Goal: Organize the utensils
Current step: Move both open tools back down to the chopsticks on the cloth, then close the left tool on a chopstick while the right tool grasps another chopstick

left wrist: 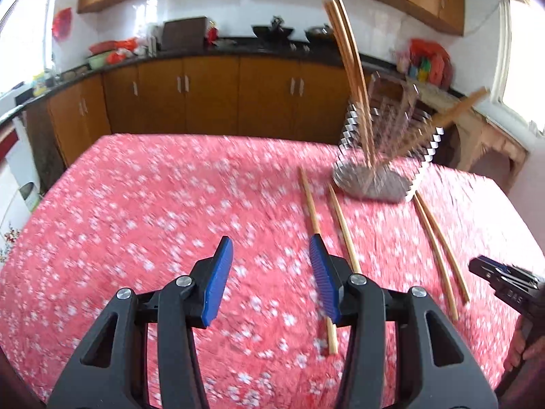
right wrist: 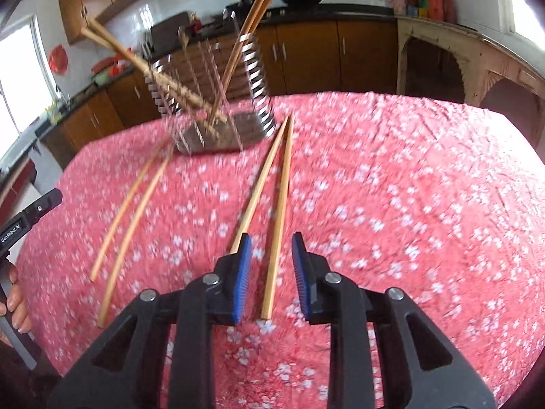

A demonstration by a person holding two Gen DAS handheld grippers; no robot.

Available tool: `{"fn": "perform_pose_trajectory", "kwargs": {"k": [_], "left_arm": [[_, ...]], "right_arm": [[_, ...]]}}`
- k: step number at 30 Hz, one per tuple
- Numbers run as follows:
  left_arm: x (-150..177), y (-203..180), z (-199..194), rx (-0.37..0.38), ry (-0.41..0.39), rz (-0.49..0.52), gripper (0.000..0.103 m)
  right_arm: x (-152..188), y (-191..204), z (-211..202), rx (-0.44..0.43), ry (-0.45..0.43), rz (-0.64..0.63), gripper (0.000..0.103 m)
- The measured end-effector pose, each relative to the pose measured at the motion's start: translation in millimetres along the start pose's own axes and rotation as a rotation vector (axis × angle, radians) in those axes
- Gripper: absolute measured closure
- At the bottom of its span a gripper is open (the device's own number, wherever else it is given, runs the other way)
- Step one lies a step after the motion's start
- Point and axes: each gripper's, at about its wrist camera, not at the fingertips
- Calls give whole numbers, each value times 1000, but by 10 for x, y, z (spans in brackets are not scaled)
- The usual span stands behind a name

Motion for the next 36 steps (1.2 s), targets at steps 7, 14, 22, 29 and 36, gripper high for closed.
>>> {"fn": "perform_pose_trajectory", "kwargs": {"k": [7,14,22,29,36], "left_arm": [[176,-107,152,41,69,25,56],[244,-176,272,54,112,37,56],[295,-293,406,68,160,60,56],[310,-398,503,42,192,102,86],[173,-148,600,-49,193,45,96]], "right_arm": [[29,45,143,41,52,-26,78],[8,-51,221,74,51,-7,95],[-110,-477,213,169,33,169,95],[-112,-485,224,159,32,157,95],[-131,-409,266,124,40,103,95]]}}
Point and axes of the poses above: each gripper's, at about its wrist camera, not at the fingertips, and z roughly the way its jaws point, y to its left, x to its underside
